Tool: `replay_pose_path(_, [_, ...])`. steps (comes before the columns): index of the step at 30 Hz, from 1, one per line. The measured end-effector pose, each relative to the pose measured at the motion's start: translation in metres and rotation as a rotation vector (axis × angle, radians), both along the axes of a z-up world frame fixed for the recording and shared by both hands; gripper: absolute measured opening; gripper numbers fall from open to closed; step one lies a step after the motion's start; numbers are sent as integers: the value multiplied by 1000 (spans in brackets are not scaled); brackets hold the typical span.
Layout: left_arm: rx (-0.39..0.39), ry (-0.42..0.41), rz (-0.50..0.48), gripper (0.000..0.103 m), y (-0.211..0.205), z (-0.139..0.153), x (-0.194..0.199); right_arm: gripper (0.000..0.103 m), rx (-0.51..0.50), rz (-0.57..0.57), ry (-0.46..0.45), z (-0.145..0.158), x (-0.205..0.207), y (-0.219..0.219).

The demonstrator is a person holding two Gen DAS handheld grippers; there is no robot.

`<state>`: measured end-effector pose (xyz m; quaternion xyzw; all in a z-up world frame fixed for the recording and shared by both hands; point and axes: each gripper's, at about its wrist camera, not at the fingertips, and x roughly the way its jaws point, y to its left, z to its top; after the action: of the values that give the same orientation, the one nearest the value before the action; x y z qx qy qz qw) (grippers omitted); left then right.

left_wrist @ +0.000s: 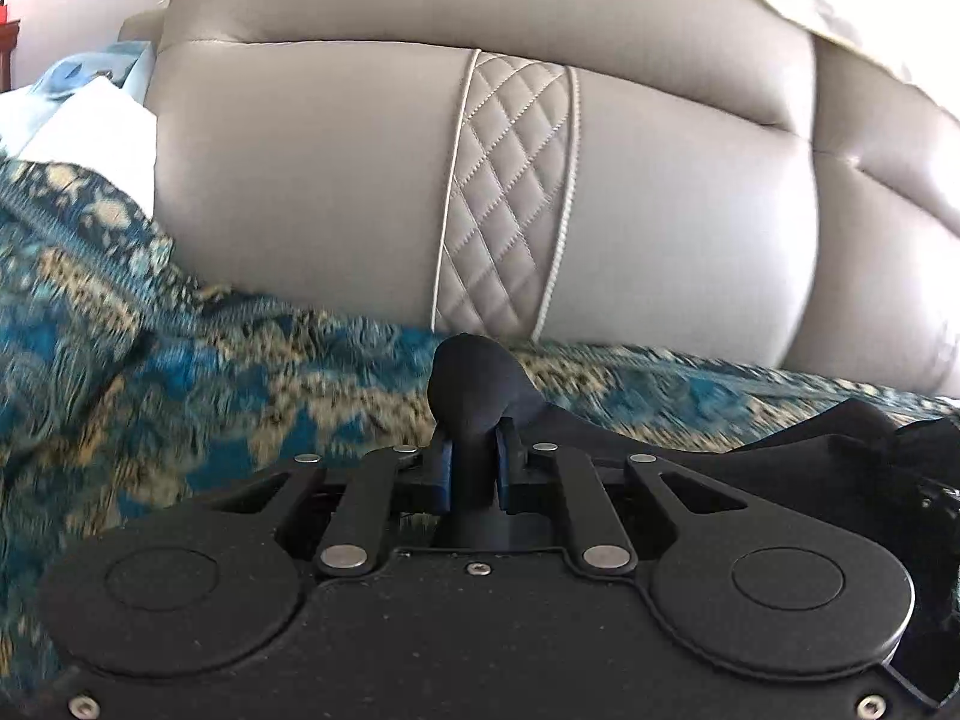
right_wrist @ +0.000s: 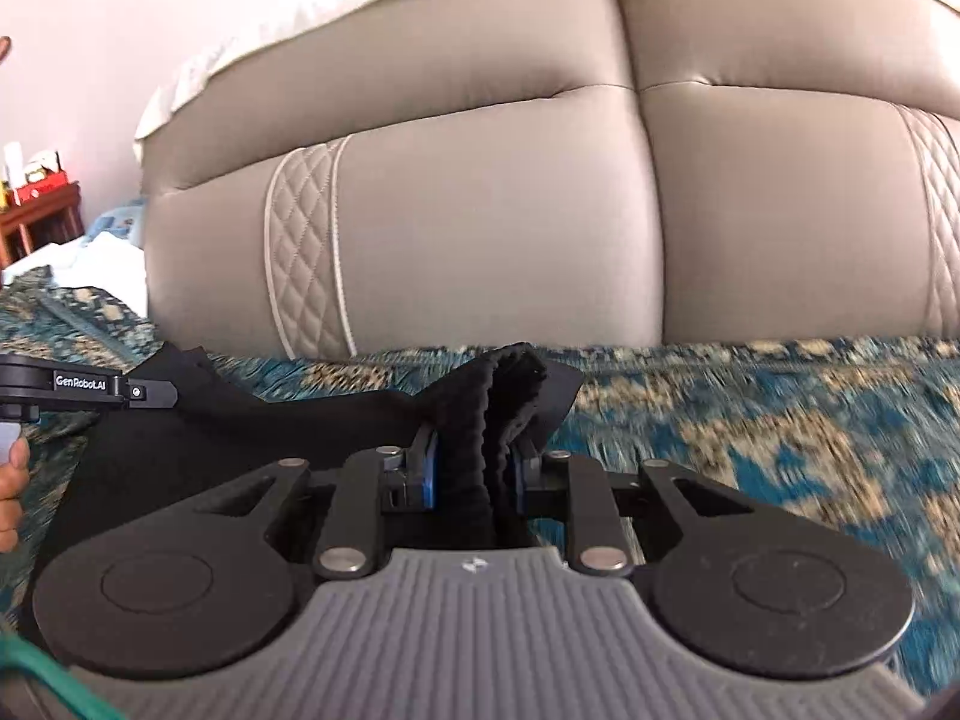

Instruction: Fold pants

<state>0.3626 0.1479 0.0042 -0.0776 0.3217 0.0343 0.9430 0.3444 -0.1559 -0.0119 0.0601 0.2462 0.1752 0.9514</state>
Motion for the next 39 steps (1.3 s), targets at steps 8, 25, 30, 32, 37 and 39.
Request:
replay_pose_path(8, [41,54,8,14,-3,-34,43,28,-43,-13,56,-21,37,11])
replay_pose_path(25, [68,114,32,54,-4,-35,28,82,-26,-62,99,-22,35,-7])
replay_pose_path(30, [74,95,17,72,-7,-16,-3,86,-46,-67,35,0,7,-12])
replay_pose_path(32, [81,79,9,79,-9,-8,-20,87,-52,-73,19,6,-8,-14])
replay_pose_path(37, [123,60,-21,81,-17,3,-59,87,-122,-77,-15,0,-48,-9])
replay_pose_path(39, [130,52,-25,83,-20,4,-76,87,-146,-85,-10,-6,-61,-10])
